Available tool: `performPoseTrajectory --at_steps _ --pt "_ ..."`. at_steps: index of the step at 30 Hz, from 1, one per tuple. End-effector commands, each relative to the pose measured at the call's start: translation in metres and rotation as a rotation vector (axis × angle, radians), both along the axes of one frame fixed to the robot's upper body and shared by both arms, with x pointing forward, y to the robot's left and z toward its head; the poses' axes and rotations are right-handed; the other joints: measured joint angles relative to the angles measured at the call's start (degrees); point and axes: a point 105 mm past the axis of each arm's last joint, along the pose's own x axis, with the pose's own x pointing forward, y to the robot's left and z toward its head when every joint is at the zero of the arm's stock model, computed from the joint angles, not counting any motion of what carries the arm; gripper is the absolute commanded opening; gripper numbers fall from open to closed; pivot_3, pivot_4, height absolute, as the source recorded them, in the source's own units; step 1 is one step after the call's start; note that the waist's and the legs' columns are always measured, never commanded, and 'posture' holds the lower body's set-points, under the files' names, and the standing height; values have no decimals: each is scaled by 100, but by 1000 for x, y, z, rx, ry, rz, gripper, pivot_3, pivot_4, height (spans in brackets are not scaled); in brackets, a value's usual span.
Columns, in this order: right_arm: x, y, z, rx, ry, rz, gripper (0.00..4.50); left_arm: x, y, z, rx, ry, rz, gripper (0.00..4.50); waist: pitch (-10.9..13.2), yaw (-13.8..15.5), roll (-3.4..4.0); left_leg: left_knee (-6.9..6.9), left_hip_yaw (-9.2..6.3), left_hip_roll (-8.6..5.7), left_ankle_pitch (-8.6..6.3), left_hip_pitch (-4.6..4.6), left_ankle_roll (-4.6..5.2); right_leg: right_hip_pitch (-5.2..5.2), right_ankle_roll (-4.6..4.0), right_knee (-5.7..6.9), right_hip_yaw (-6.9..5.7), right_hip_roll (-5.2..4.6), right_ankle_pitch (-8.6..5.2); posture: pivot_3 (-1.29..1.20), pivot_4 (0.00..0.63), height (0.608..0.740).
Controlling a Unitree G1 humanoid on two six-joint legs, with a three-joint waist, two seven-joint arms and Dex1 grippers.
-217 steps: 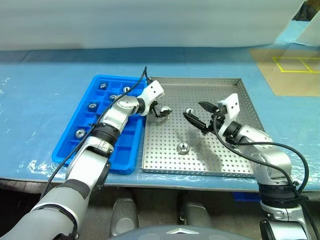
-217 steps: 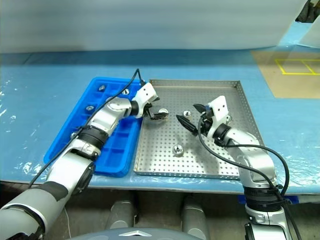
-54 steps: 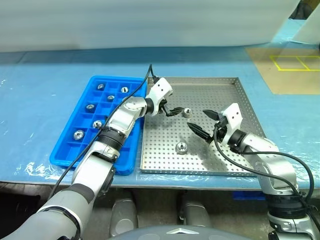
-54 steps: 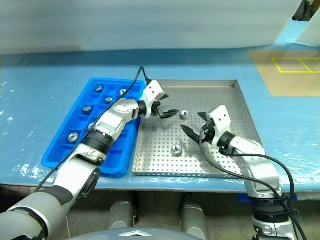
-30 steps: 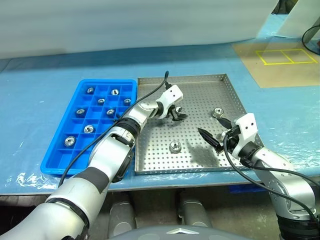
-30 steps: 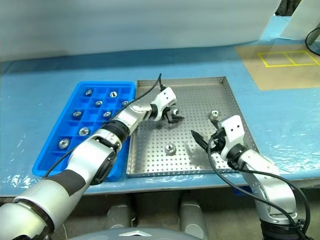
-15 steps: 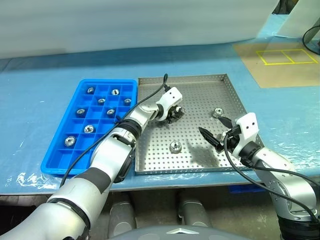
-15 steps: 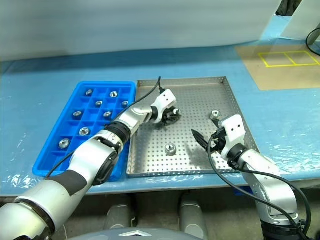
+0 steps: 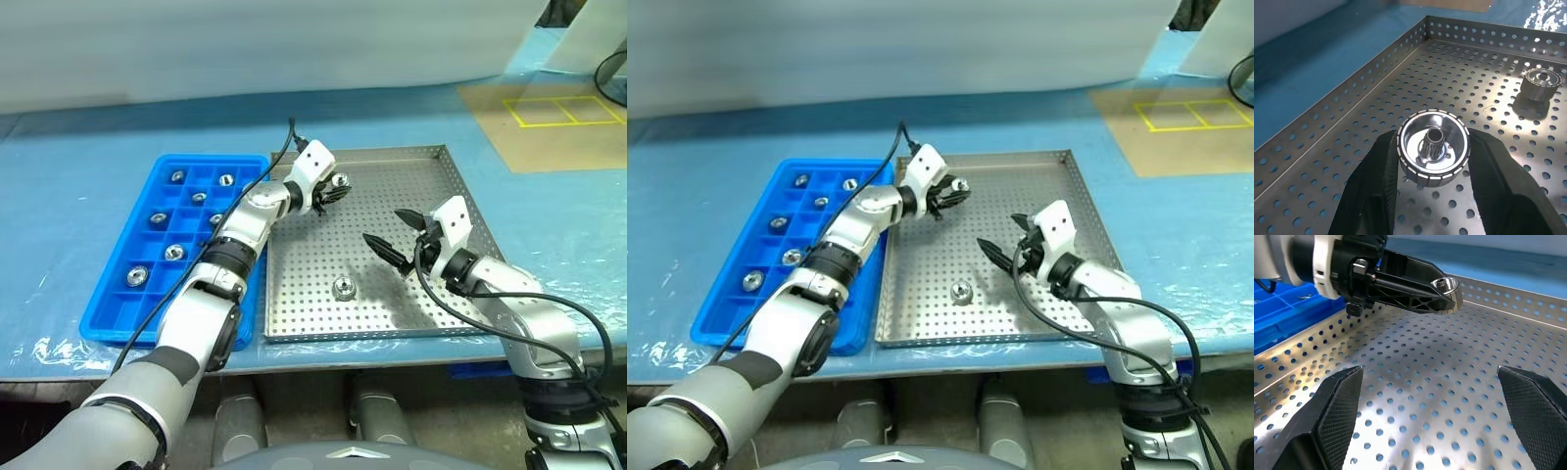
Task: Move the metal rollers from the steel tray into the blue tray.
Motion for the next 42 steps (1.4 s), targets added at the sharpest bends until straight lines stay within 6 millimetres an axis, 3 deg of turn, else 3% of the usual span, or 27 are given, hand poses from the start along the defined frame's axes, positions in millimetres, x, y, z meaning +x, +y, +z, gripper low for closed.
performPoseTrajectory --at_steps 1,11,21,34,42 --pt "6 14 9 8 -47 78 4500 -16 11 31 -60 -76 43 1684 0 68 0 -1 0 0 0 -2 0 -2 -1 1 0 -1 0 -107 150 740" --pt "26 48 10 1 -64 259 4500 -53 75 31 -76 -72 351 1684 1 392 1 2 -2 6 3 -3 -6 -2 -2 7 -8 -3 -1 107 150 740" --pt "35 76 9 3 -63 393 4500 -94 121 19 -74 -42 605 1684 1 596 1 -3 -17 18 7 -22 -13 -15 -8 6 -18 -1 -5 236 150 740" --pt "39 88 5 1 -47 469 4500 -155 155 -5 -8 -7 795 1684 1 858 0 -2 -29 28 8 -31 -17 -18 -8 4 -24 4 -6 372 150 740" --pt "40 94 3 2 -40 500 4500 -182 170 -29 -13 68 925 1684 1 981 0 -3 -36 31 8 -41 -18 -20 -7 -1 -22 5 -8 406 150 740"
